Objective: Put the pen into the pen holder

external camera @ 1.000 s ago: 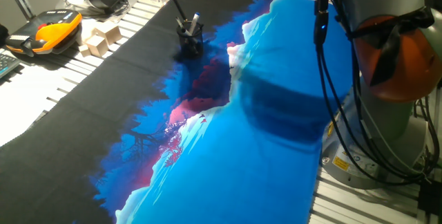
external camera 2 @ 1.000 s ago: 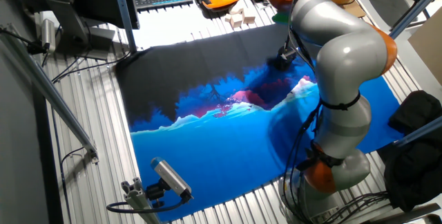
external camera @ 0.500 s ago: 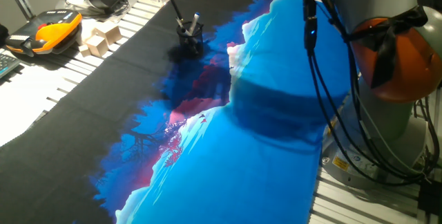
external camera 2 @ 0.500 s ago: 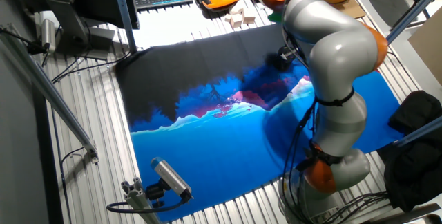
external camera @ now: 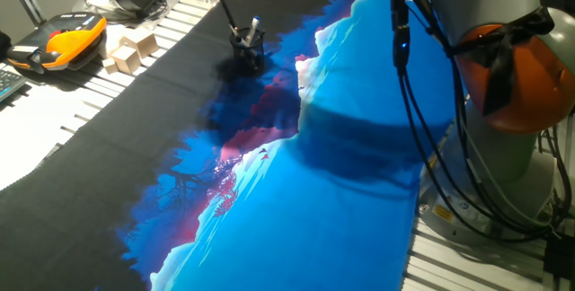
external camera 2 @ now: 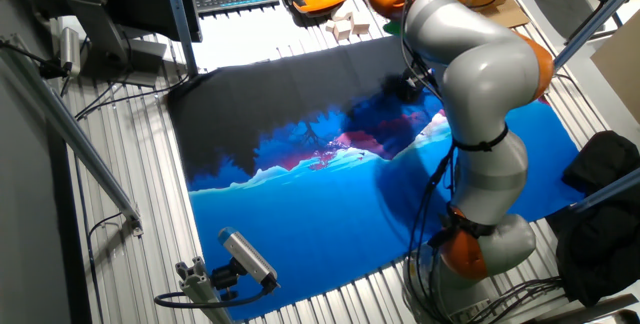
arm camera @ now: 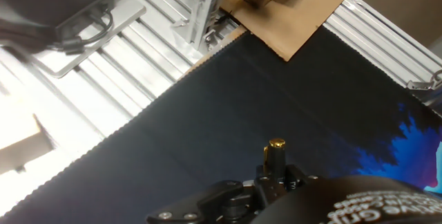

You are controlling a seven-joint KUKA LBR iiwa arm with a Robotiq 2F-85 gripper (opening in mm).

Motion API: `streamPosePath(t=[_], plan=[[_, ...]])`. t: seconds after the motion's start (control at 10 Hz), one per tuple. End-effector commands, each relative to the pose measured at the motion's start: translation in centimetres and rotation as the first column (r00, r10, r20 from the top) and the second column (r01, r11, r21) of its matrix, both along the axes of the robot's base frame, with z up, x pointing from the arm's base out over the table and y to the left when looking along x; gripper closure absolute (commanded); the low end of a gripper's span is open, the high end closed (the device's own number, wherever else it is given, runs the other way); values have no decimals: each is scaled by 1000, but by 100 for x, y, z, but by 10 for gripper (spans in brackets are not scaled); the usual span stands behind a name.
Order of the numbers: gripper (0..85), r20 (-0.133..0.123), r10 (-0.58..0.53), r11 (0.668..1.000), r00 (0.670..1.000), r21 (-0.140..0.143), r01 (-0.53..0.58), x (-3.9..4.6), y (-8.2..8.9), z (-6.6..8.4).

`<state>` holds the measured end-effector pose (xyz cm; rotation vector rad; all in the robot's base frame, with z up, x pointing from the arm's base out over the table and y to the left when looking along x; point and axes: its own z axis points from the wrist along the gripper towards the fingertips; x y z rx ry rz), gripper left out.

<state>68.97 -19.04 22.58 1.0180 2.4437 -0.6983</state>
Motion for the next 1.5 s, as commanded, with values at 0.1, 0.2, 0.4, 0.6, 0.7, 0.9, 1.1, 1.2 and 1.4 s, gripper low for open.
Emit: streamPosePath(t=[0.1, 0.2, 0.4, 0.6, 0.7, 0.9, 1.1, 1.2, 1.4], plan=[[850, 6, -9, 1000, 1000, -13, 9, -11, -6, -35], [850, 8, -15, 1000, 1000, -22, 15, -24, -1, -67], [850, 13, -33, 999, 999, -40, 34, -63, 17, -145], [850, 15, -38, 998, 999, -42, 39, -91, 32, -189], [850, 16, -43, 998, 999, -42, 43, -105, 44, -211], [850, 16, -61, 997, 998, -49, 62, -130, 85, -261], [850, 17, -69, 996, 997, -61, 70, -165, 97, -308], [850, 19, -73, 995, 997, -67, 74, -178, 101, -330], [850, 22, -81, 994, 996, -71, 83, -204, 111, -367]])
